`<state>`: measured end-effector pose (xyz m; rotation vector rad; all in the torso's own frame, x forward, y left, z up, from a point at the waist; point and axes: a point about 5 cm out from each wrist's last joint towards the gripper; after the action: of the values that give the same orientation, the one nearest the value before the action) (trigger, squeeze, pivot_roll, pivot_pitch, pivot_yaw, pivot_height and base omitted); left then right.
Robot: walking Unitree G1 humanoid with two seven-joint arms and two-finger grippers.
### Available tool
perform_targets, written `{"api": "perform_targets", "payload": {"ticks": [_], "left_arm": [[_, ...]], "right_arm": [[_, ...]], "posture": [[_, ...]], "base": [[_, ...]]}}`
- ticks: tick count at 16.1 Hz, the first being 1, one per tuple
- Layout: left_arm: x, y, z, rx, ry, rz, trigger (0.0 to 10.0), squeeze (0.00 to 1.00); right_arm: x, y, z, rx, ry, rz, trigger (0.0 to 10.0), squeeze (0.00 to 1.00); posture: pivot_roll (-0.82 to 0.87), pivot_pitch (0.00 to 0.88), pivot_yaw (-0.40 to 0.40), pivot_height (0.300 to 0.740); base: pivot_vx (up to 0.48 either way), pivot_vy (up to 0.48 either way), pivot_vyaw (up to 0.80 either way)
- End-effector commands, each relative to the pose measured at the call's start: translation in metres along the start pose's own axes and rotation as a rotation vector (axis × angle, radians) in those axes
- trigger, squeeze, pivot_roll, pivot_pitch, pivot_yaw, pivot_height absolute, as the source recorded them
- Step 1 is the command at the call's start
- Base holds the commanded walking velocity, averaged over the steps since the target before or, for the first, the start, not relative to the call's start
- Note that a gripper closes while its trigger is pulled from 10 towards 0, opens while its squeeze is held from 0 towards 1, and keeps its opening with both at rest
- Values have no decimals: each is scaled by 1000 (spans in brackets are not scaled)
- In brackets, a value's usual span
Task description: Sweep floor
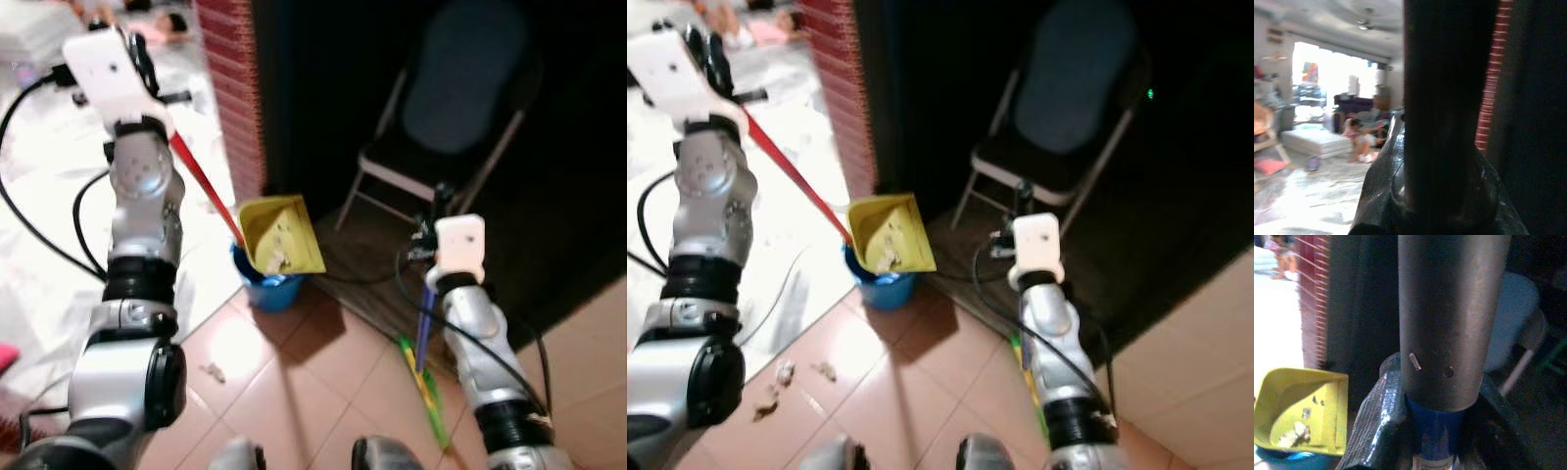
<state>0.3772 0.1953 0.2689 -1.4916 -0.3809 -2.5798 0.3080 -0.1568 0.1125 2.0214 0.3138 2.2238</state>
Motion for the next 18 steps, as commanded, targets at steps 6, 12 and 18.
{"api": "perform_targets", "payload": {"ticks": [6,12,18], "left_arm": [[24,-2,8,59,138,106,10000,0],[21,6,4,26,138,99,10000,0],[22,3,4,37,151,101,10000,0]], "right_arm": [[11,-1,2,1,51,14,10000,0],[10,-3,1,2,51,18,10000,0],[11,-5,2,10,52,18,10000,0]], "posture": [[-43,67,25,740],[-41,65,28,740],[-37,60,20,740]], "base": [[151,296,0],[476,0,0],[156,0,0]]}}
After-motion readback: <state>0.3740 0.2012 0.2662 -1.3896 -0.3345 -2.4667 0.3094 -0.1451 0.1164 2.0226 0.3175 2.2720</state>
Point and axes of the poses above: a point about 5 cm out from each wrist's last joint towards the gripper, its own z axis pointing out of the wrist towards the gripper, its own x axis along the axis of the wrist's last joint, y = z × x, and after that the axes turned 1 degree about -z, right-handed
